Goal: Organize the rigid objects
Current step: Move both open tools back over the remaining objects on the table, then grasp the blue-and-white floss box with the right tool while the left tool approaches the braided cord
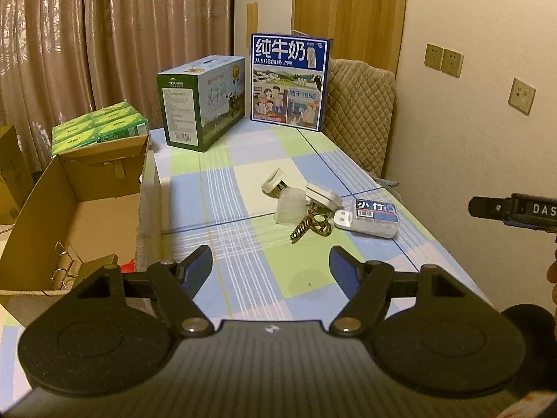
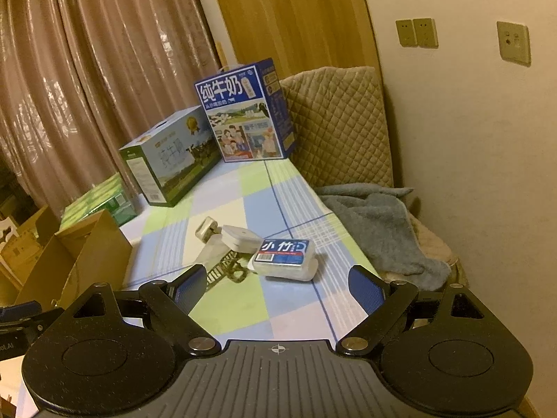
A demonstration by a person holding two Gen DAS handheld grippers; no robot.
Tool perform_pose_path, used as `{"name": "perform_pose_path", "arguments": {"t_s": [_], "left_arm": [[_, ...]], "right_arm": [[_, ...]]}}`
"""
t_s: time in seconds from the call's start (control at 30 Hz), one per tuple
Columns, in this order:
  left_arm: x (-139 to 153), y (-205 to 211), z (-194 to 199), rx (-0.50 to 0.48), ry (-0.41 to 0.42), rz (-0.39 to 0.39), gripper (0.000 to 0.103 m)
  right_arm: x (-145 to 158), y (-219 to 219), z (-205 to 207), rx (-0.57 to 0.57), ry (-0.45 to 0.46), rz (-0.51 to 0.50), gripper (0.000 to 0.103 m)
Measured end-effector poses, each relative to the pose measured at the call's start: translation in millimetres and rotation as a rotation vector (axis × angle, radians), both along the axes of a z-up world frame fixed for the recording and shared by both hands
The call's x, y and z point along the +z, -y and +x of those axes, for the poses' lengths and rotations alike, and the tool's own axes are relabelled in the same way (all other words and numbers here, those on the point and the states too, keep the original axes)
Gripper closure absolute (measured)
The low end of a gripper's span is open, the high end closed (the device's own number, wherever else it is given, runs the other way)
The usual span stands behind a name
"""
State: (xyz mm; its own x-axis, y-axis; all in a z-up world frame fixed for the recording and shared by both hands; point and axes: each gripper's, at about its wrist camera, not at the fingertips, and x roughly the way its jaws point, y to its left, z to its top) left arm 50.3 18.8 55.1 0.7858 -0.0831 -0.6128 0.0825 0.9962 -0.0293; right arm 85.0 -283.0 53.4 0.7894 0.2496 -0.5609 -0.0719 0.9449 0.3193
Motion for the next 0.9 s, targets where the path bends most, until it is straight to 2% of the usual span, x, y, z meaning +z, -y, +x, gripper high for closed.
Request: {"name": "perform_pose_path", "arguments": {"t_s": [0.47, 0.7, 0.9], "left_arm": [[-22.8, 19.0, 33.3, -0.044, -0.04, -0.026, 0.032], [-42.9, 31.6, 69.8, -0.074, -0.061, -0.01, 0.032], [-64.7, 29.2, 106.2, -0.058, -0.082, -0.012, 0.032]], "right_arm": [[-14.8, -9.1, 27.6, 0.015, -0.036, -0.026, 0.017], [-35.1, -6.3, 68.0, 0.065, -0.059, -0.081, 0.017], [-61.1, -10.0, 109.8, 0.072, -0.102, -0.098, 0.017]]}}
